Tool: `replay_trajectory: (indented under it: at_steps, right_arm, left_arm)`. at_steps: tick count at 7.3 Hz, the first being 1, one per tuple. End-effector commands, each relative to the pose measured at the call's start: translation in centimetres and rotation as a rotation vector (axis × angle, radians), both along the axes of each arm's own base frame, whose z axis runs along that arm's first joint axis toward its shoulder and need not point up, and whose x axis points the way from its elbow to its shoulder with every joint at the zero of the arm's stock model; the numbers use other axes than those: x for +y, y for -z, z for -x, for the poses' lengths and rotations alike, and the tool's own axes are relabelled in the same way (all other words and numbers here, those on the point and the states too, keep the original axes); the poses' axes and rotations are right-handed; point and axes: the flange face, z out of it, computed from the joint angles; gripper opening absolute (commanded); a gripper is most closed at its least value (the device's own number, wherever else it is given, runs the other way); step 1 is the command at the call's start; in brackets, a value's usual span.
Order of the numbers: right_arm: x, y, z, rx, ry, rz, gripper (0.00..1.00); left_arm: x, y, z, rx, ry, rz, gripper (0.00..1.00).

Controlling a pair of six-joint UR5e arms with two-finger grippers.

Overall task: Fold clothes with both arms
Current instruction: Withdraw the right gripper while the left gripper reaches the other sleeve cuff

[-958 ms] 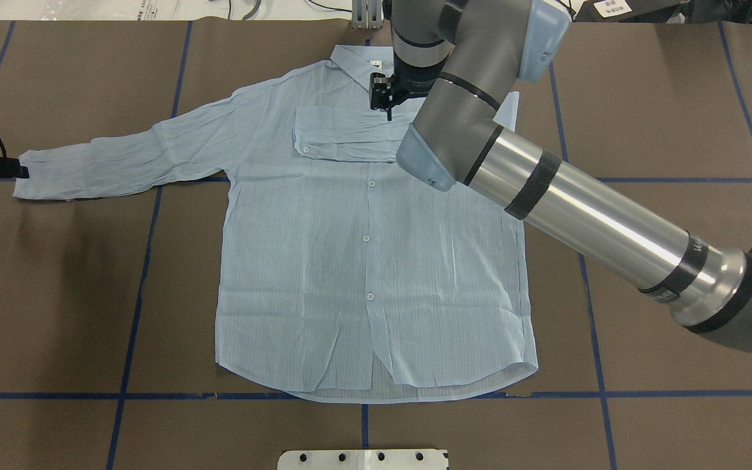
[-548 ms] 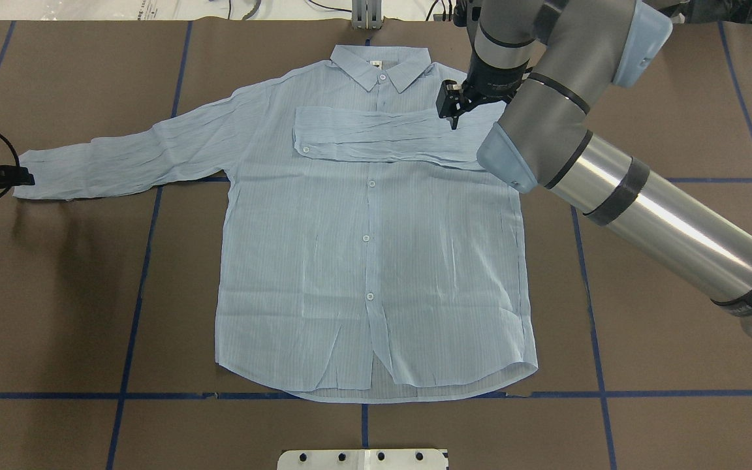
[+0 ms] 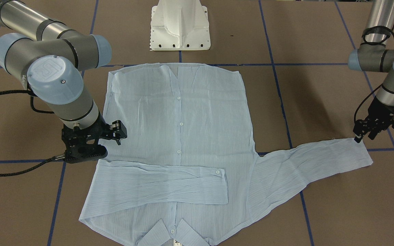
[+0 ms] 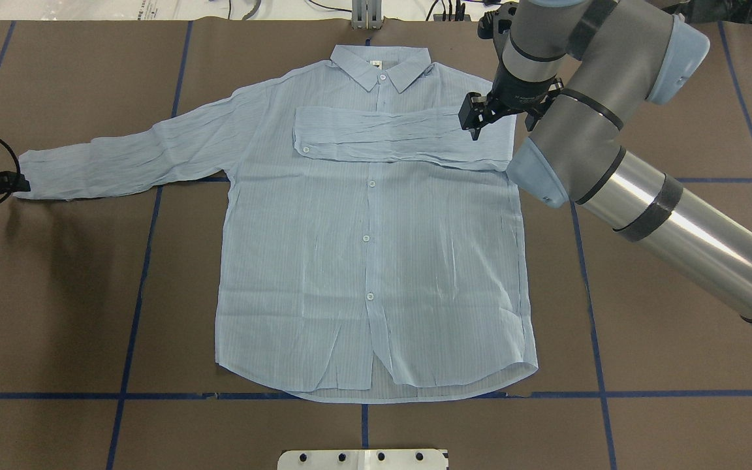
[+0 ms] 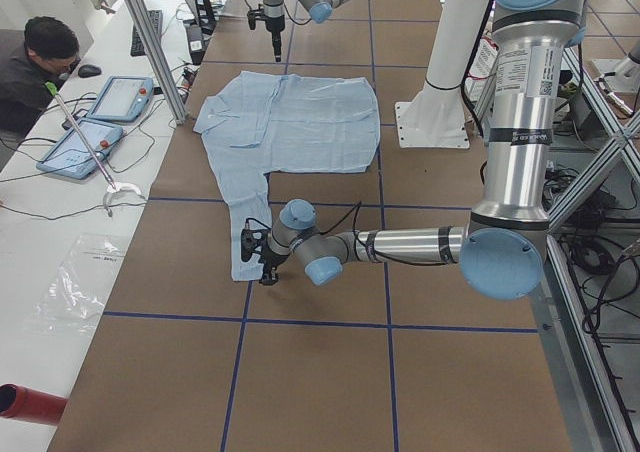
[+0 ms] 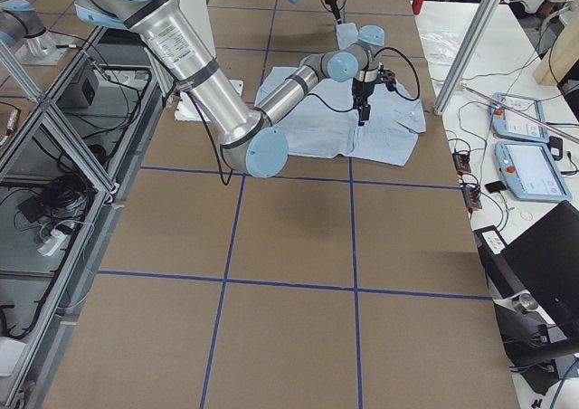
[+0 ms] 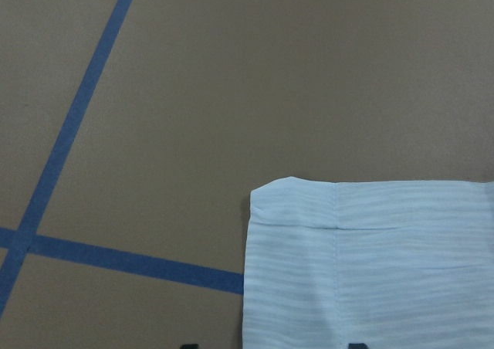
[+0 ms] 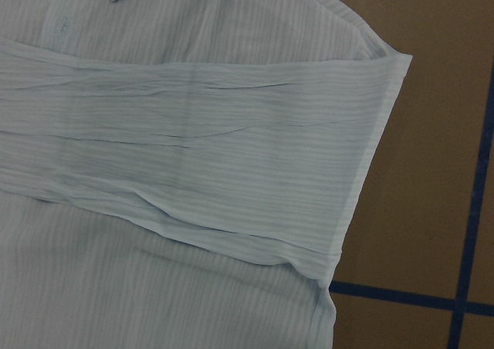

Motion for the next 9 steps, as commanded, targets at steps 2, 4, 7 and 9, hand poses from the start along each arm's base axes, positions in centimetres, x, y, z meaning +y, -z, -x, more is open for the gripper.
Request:
replay_trajectory:
  at_steps: [2,4,7,9]
  right_arm:
    - [0.07,0.01,-0.07,-0.001,0.0,-0.001,1.0]
    - [0.07,-0.11,-0.08,0.001,-0.001,-0.001,1.0]
    - [0.21,-0.17,-0.2,0.0,-0.001,-0.002,1.0]
    - [0.24,-0.11,-0.22,-0.001,-0.001,-0.003,1.0]
  left_arm:
    - [0.3,-0.52,-0.68,-0.005,-0.013,0.009,0.6]
    - [0.3,-0.53,-0.68,-0.005,-0.013,0.009,0.47]
    - [0.19,-0.2,-0.85,-0.002,-0.015,0.004,0.15]
    - [0.16,0.1,-0.89,0.001,-0.017,0.0,0.0]
